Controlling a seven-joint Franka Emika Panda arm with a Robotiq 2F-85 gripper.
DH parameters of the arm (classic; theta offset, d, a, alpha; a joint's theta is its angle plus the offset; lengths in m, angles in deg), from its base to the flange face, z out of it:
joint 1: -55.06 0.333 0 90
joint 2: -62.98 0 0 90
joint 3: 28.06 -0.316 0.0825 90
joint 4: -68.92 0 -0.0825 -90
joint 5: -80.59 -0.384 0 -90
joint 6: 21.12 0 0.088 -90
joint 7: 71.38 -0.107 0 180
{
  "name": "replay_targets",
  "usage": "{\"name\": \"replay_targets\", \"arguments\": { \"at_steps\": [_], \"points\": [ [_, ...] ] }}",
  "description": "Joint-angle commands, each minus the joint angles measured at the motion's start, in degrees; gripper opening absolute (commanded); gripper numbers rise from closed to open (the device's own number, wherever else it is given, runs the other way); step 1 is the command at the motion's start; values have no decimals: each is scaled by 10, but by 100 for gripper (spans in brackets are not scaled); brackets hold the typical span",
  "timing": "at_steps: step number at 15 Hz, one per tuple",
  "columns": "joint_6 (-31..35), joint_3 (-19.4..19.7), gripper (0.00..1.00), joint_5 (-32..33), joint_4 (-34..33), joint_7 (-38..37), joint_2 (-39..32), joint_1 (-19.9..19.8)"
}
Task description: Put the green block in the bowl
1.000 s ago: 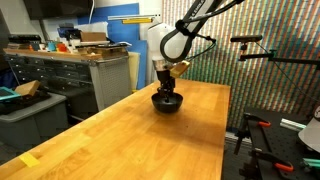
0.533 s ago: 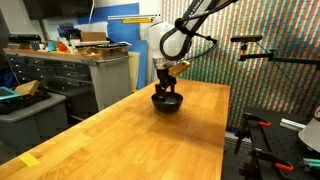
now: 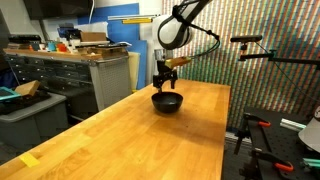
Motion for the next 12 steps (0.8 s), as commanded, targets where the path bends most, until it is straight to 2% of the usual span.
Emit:
{"name": "replay_targets", "arguments": {
  "at_steps": [1,6,7,12],
  "points": [
    [-35,-9,100,-31,-5,-19,34,-14],
    [-73,-19,100,-63,-5,-14,66,-21],
    [-45,-10,100,-38,-6,-19,43,-13],
    [-60,-15,100,-48,-6,-19,55,-15]
  ]
}}
